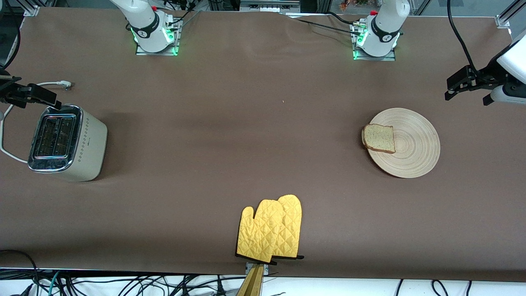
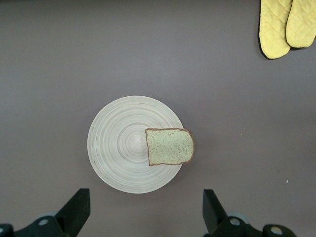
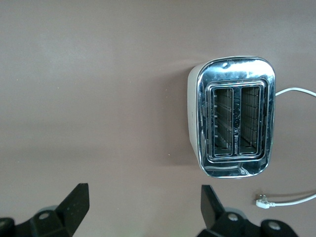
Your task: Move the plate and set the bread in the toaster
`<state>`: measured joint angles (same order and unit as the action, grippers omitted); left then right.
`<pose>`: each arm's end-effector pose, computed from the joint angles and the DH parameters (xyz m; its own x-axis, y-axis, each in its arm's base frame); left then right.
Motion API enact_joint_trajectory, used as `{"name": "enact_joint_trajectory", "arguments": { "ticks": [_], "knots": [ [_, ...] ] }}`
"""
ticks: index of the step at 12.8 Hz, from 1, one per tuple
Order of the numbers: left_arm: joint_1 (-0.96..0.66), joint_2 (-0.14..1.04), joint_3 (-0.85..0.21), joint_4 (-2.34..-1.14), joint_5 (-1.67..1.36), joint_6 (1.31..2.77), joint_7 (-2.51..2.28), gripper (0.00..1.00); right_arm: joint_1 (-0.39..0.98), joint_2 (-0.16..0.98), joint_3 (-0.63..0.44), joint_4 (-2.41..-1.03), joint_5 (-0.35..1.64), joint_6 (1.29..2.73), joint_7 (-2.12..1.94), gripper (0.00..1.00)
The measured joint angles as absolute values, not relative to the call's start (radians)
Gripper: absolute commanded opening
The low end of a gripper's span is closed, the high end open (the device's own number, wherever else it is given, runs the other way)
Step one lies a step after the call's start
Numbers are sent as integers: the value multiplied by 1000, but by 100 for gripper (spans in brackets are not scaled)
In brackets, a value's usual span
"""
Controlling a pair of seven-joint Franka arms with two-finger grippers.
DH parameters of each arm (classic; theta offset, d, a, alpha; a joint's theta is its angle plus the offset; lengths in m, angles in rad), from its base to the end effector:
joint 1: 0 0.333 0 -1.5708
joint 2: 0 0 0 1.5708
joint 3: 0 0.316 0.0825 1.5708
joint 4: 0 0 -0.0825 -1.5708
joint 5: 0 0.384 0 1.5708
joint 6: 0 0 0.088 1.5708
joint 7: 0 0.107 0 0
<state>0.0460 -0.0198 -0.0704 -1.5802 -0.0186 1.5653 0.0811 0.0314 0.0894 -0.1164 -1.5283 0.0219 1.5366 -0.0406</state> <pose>0.5477 -0.0158 0.6305 0.9944 -0.1054 0.0062 -0.1055 -0.9943 0.0167 0.5751 -0.0436 0.5913 0.9958 -0.0437 -0.0799 -0.0451 -0.9989 -0.0148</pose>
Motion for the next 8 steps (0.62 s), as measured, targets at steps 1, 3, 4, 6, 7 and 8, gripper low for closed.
{"name": "enact_joint_trajectory", "arguments": {
  "ticks": [1,3,4,6,7,8],
  "knots": [
    [46,-20,-70,-1580,-19,1565,81,100,31,90,-116,-1528,22,1537,-41,100],
    [46,-12,-69,-1580,-19,1565,81,100,31,90,-116,-1528,22,1537,-41,100],
    [49,-3,-67,-1580,-19,1564,81,100,31,90,-116,-1528,22,1537,-41,100],
    [56,26,-53,-1580,-16,1564,81,100,31,90,-116,-1529,22,1536,-41,100],
    [62,36,-40,-1580,-8,1564,81,100,32,90,-116,-1529,22,1536,-41,100],
    [72,39,-29,-1579,-4,1561,81,100,32,90,-116,-1529,22,1534,-41,100]
  ]
}}
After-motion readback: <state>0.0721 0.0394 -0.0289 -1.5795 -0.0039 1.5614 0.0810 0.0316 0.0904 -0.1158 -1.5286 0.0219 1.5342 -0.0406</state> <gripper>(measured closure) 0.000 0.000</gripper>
